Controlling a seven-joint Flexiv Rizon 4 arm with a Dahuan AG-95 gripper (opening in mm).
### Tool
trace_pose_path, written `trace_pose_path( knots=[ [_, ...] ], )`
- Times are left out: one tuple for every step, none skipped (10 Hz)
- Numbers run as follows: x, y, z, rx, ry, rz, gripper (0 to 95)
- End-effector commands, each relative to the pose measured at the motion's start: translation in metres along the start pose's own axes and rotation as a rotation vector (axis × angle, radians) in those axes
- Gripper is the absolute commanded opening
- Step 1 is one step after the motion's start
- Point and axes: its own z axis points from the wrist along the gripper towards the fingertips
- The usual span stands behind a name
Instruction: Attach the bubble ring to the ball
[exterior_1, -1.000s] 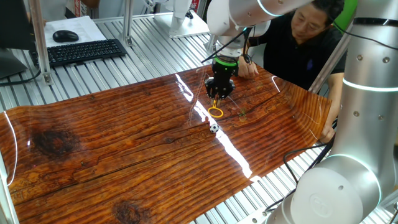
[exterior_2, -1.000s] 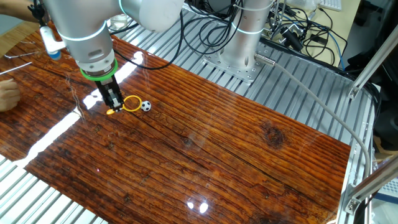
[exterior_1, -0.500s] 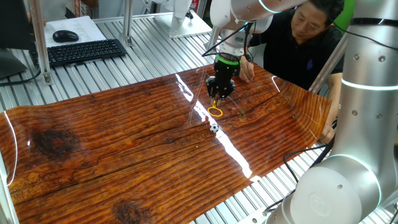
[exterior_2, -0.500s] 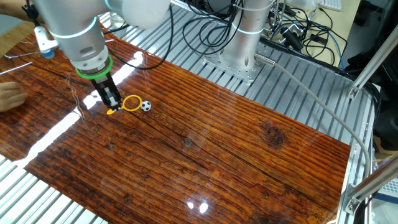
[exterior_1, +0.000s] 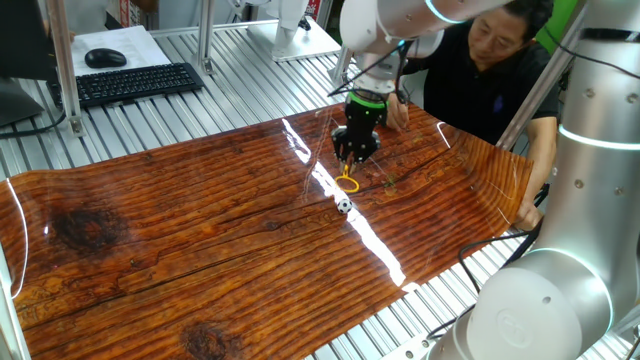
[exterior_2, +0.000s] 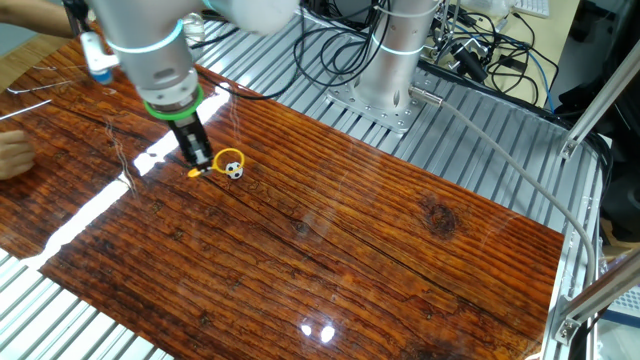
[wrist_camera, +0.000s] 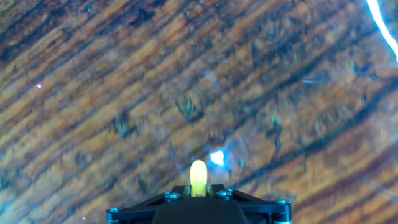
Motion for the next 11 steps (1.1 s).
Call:
trace_pose_path(
  knots=[
    [0.002, -0.003, 0.006, -0.006, -0.005, -0.002, 0.0],
    [0.003, -0.003, 0.007, -0.007, -0.006, 0.000, 0.0],
    [0.003, -0.003, 0.010, -0.010, -0.011, -0.003, 0.0],
    [0.003, -0.003, 0.012, -0.012, -0.019, -0.002, 0.0],
    [0.003, -0.002, 0.015, -0.012, -0.032, -0.004, 0.0],
    [0.003, -0.001, 0.018, -0.009, -0.044, -0.013, 0.0],
    [0.003, 0.000, 0.020, -0.007, -0.051, -0.015, 0.0],
    [0.003, -0.001, 0.023, -0.005, -0.060, -0.020, 0.0],
    [0.003, -0.001, 0.025, 0.002, -0.071, -0.027, 0.0],
    [0.003, -0.002, 0.027, 0.009, -0.079, -0.036, 19.0],
    [0.003, -0.003, 0.029, 0.018, -0.086, -0.043, 19.0]
  ],
)
